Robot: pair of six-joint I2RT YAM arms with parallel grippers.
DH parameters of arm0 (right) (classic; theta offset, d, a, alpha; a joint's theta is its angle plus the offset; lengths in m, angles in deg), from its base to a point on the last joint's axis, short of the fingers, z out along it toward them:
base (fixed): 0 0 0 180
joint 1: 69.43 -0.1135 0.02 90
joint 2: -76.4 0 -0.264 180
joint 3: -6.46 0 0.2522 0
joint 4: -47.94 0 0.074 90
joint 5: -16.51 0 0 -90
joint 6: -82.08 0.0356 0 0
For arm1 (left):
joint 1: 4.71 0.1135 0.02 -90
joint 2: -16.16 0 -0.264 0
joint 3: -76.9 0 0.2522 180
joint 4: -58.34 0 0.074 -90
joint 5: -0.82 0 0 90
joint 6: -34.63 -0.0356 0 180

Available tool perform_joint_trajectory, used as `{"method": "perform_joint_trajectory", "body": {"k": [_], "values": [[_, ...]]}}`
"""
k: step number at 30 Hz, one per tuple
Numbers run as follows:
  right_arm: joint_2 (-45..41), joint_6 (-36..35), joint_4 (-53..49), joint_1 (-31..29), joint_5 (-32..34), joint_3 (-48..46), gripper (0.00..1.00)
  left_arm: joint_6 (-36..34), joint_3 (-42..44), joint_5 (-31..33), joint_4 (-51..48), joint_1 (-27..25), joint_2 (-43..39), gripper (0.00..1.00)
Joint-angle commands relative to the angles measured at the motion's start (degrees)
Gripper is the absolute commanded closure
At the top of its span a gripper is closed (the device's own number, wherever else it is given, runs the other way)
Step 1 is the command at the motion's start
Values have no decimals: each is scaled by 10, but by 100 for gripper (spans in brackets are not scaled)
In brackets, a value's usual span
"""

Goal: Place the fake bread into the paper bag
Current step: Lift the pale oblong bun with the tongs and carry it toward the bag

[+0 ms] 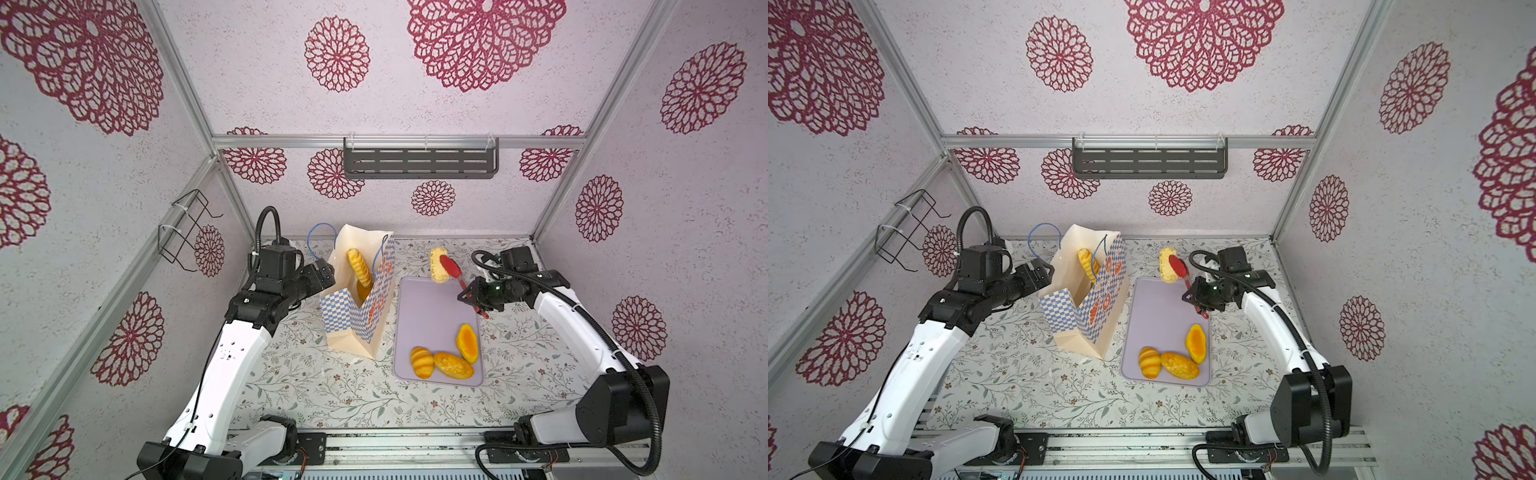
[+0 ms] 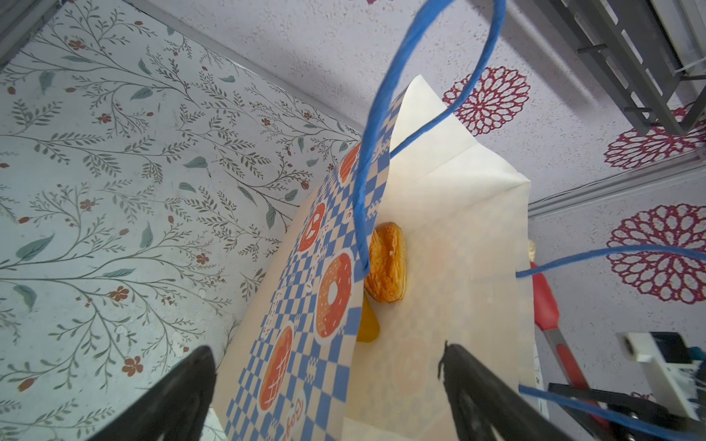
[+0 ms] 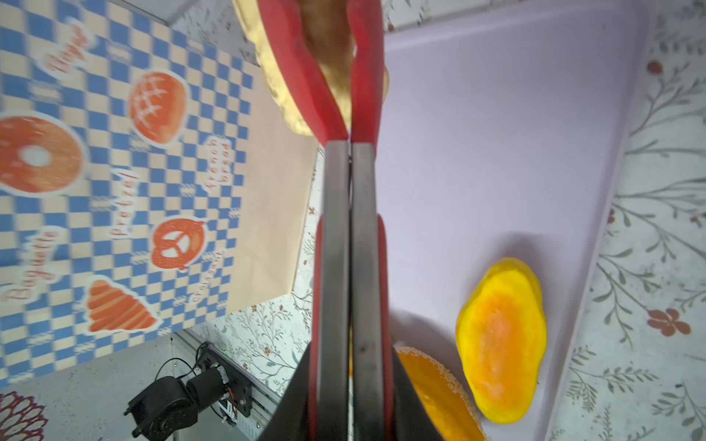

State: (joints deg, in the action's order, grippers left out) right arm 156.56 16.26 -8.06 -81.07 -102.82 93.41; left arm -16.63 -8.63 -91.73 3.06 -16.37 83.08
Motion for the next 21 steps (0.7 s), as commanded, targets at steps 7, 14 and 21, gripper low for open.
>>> {"method": "perform_joint_trajectory", "body": {"k": [7,14,21], "values": [[6,55,66,-27,-45,161,81,-25,-11,28,-11,-11,17,12],[96,77,91,-83,-53,297,81,-31,-7,34,-1,-17,28,26],[198,65,59,-148,-70,425,81,-34,-4,34,8,-20,33,43]]}}
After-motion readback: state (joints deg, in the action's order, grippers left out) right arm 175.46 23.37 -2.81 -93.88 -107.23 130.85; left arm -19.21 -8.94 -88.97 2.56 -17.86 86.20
